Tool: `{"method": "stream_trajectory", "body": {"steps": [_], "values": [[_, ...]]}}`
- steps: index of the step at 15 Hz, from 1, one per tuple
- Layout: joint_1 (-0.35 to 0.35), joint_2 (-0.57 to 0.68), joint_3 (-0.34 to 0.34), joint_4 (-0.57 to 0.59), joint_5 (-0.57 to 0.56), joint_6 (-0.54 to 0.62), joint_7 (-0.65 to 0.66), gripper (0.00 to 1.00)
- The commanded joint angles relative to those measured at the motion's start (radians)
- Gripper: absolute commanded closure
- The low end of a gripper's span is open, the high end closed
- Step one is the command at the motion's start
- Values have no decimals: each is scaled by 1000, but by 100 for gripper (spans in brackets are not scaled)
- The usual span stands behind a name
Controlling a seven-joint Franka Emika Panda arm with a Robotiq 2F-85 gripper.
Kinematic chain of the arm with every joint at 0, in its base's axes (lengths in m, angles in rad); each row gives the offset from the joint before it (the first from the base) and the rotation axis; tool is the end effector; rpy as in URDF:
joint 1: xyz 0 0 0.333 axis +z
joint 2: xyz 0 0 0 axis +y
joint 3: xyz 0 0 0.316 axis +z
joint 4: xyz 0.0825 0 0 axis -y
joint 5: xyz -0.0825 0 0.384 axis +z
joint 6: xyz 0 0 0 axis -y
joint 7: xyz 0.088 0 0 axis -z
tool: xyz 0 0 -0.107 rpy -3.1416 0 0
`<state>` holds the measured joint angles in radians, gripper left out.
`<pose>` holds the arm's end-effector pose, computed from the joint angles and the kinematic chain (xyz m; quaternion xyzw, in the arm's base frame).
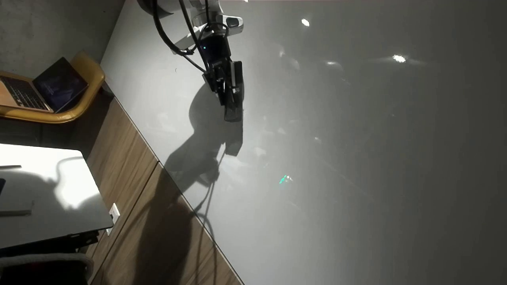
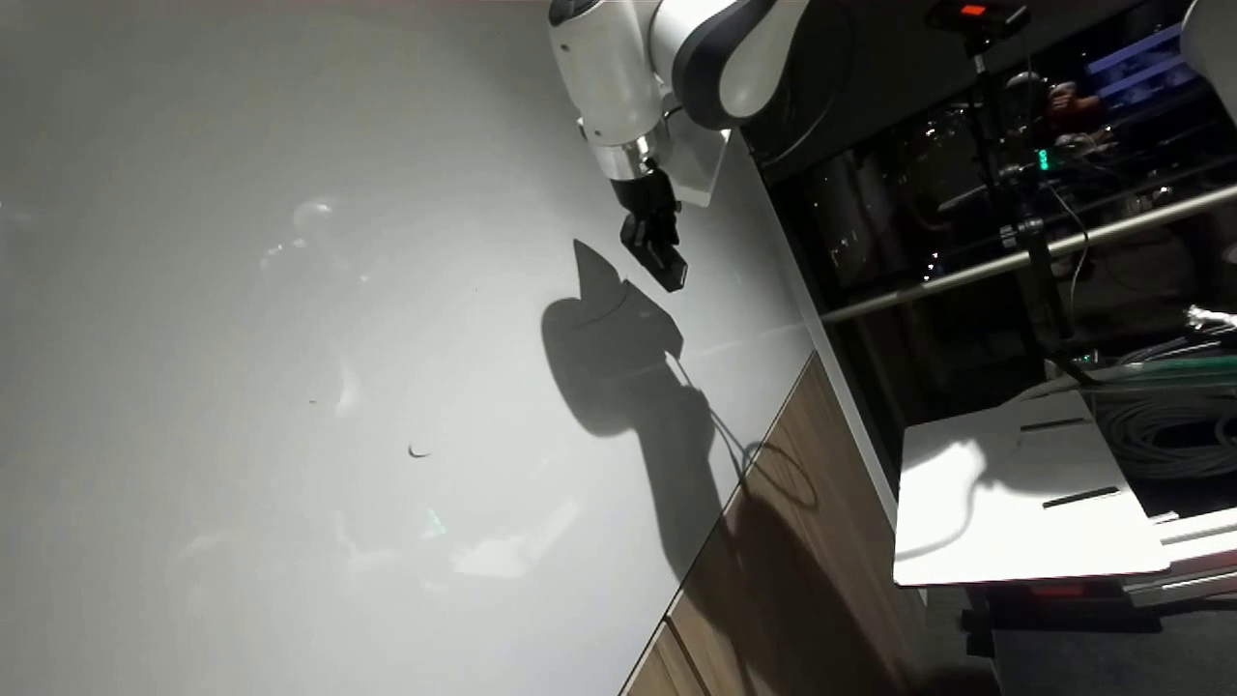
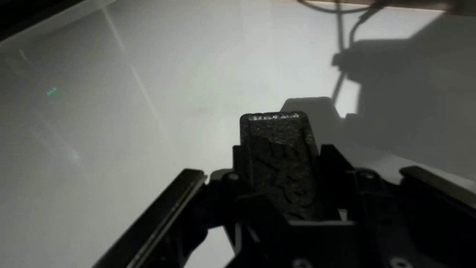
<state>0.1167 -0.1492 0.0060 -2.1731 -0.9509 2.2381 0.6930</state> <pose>0.5291 0.0411 0.4891 0.9166 -0.0152 0.2411 0.3187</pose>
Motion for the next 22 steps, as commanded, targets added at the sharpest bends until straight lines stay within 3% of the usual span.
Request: {"method": "stream_trajectory", "body": {"steps": [1,7,14,22], "values": [[-79,-166,-12,-152,-9,104,-24,73],[-74,-254,25,-195,80,201,-102,73],[-104,-88,31,-20,307,228,-361,73],[-147,135,11,205,368,164,-503,73]]}}
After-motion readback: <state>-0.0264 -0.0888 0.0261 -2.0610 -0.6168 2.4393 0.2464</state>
